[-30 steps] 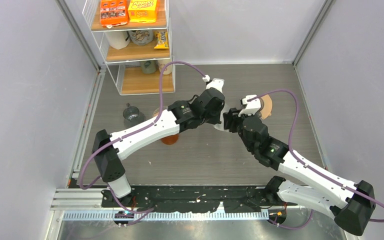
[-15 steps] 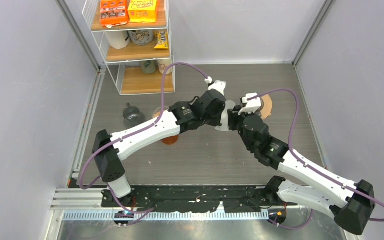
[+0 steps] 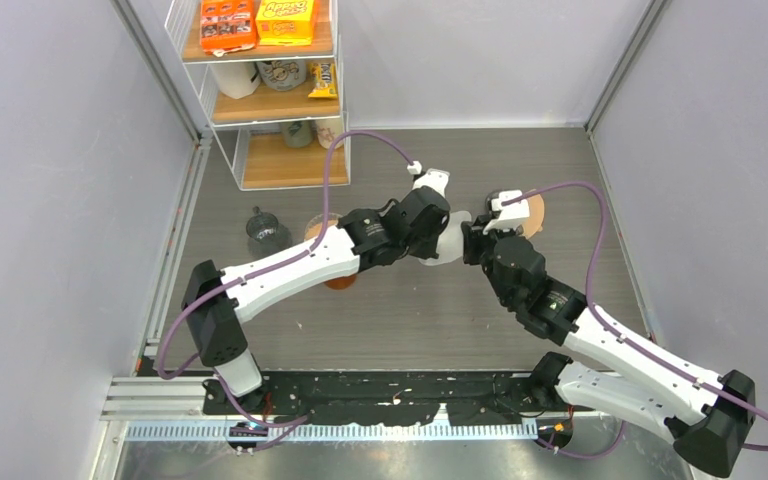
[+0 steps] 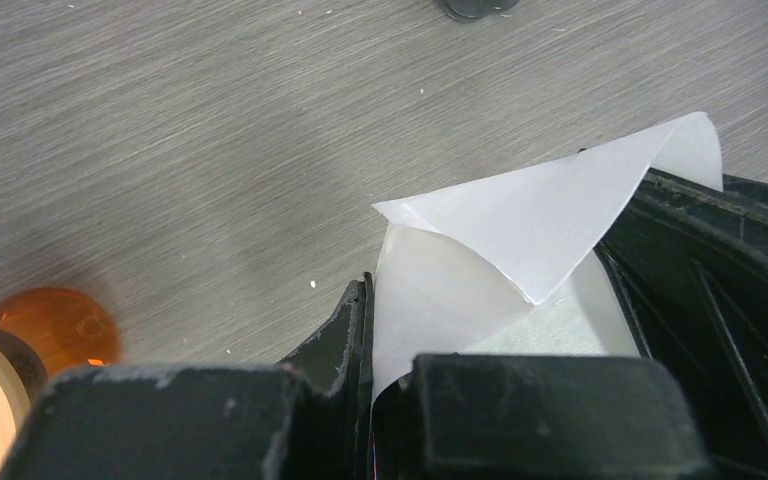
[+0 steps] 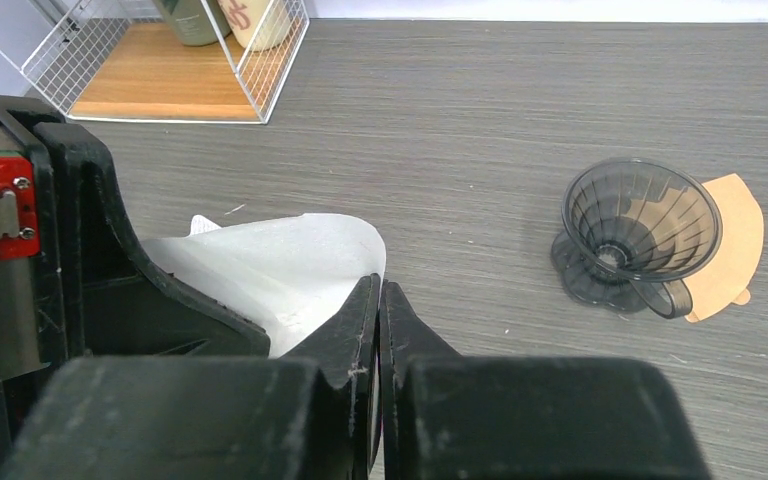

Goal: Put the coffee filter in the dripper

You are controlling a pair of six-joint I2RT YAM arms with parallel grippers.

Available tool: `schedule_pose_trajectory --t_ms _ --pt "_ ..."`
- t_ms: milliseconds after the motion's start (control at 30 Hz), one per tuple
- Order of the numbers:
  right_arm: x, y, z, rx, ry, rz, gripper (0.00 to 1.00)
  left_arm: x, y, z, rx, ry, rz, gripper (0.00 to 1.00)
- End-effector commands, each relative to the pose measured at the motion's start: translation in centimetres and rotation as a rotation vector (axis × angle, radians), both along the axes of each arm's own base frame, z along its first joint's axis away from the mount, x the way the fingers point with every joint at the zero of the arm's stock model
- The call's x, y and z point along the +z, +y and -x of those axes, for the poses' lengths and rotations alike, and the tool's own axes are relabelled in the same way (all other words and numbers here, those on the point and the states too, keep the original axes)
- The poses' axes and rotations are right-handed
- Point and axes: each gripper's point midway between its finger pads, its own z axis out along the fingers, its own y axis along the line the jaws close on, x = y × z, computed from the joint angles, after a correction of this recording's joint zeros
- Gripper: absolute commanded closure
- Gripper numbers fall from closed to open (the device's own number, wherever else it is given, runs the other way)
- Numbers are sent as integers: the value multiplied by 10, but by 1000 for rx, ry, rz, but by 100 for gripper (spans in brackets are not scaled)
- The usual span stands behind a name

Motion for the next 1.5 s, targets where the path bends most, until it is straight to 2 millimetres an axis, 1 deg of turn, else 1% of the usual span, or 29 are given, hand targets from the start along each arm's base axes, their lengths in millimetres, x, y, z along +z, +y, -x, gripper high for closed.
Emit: schedule_pose_trajectory --t_ms 0,100,200,300,433,533,600,633,700,733,767,800,833,867,900,933,967,1000,1033,1133,1167,1200,1233,1267,1300,1333,1367,1433,1467 --pt "12 -5 2 -15 -29 -32 93 23 13 -2 24 -47 22 100" --pt "16 -4 4 -3 -33 -48 93 24 17 -2 31 -54 8 100" --pt "20 -13 6 -38 -36 -59 95 23 24 -4 47 -56 1 100" --pt "21 -17 8 -45 -40 -59 95 26 26 -3 45 -58 10 100" --pt "26 -8 11 7 -43 -80 94 30 18 4 -3 -45 56 100" --pt "33 2 15 65 -52 -116 87 33 14 8 -28 -40 74 100" --pt "41 11 21 126 -65 -144 80 34 16 6 -21 -44 67 100" --pt "46 16 25 169 -73 -158 69 35 17 6 -20 -47 63 100" --pt "54 26 34 249 -88 -184 57 37 20 5 -14 -52 60 100" --pt "57 29 38 276 -94 -191 53 37 21 6 -13 -53 57 100" --pt "63 34 45 327 -108 -209 45 37 23 5 -11 -54 54 100" --pt "63 37 48 351 -108 -214 41 37 25 4 -10 -55 52 100" --pt "72 41 56 398 -133 -243 32 38 27 4 -8 -57 49 100" --pt "73 44 61 432 -139 -255 28 39 30 3 -4 -56 48 100" --pt "84 43 66 448 -175 -286 18 39 32 3 -5 -55 47 100" --pt "82 43 69 463 -180 -293 14 41 35 2 -3 -54 47 100" --pt "91 39 74 469 -211 -322 6 42 39 0 1 -54 45 100" --pt "88 38 76 470 -214 -328 3 44 43 0 5 -57 41 100" --pt "94 33 80 466 -242 -349 2 44 48 -2 13 -57 35 100" --pt "86 14 76 378 -266 -371 5 54 61 -4 30 -66 49 100" --pt "77 10 73 350 -258 -367 5 58 67 -5 35 -71 52 100" --pt "76 -2 69 282 -269 -375 5 61 74 -5 41 -69 51 100" --pt "65 -12 61 211 -259 -362 5 62 80 -6 46 -61 52 100" --pt "61 -19 60 175 -263 -354 4 64 87 -5 47 -47 59 100" --pt "49 -30 53 99 -249 -340 5 65 94 -5 48 -31 67 100" --pt "43 -36 51 67 -246 -332 5 67 102 -4 54 -19 78 100" --pt "31 -43 47 17 -231 -314 5 68 114 -5 79 -13 77 100" --pt "14 -49 43 -30 -217 -284 4 72 141 -7 156 -32 54 100" --pt "10 -50 41 -39 -214 -278 4 75 156 -7 201 -45 35 100"
